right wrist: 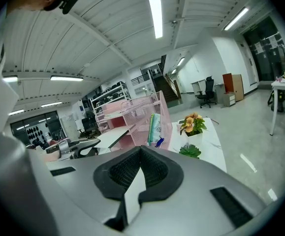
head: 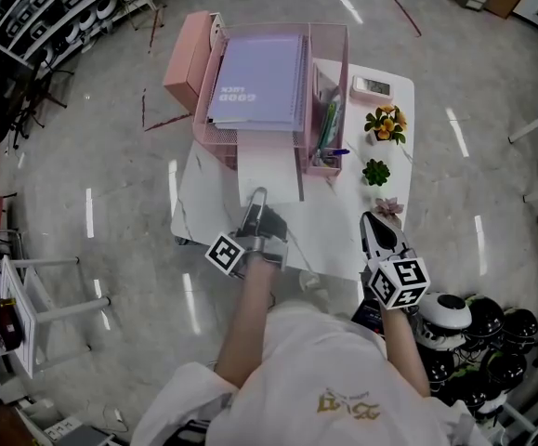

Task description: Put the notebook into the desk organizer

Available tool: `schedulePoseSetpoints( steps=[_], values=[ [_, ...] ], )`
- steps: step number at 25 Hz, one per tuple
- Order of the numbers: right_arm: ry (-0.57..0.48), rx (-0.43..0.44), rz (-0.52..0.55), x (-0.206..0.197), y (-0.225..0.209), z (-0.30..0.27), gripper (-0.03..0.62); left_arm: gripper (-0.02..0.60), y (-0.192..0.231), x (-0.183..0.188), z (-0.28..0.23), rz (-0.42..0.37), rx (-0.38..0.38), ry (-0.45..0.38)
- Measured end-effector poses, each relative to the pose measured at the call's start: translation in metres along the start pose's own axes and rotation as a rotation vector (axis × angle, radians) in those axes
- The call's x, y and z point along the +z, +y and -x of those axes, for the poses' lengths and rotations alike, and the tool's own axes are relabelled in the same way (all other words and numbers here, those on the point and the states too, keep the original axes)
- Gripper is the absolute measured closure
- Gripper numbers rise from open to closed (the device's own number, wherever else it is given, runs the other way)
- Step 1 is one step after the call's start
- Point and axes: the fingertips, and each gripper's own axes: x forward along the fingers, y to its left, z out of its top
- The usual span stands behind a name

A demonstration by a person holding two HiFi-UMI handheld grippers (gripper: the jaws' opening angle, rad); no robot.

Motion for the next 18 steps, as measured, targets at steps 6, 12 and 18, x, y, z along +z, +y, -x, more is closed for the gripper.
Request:
schedulePoseSetpoints(
  steps=[6, 12, 18],
  values=[
    [0.018, -0.015, -0.001, 0.002, -0.007, -0.014, 0.585, 0.555, 0.011, 0.009, -0.018, 0.013, 0.019, -0.007],
    [0.024, -0.032, -0.01, 0.007, -0.016, -0.025, 0.585, 0.555, 0.015, 0.016, -0.039, 0.004, 0.029, 0.001],
    [0.028, -0.038, -0.015, 0.008, -0.02, -0.035, 0.585, 0.554, 0.02, 0.023, -0.056, -0.019, 0.048, 0.002]
  ],
)
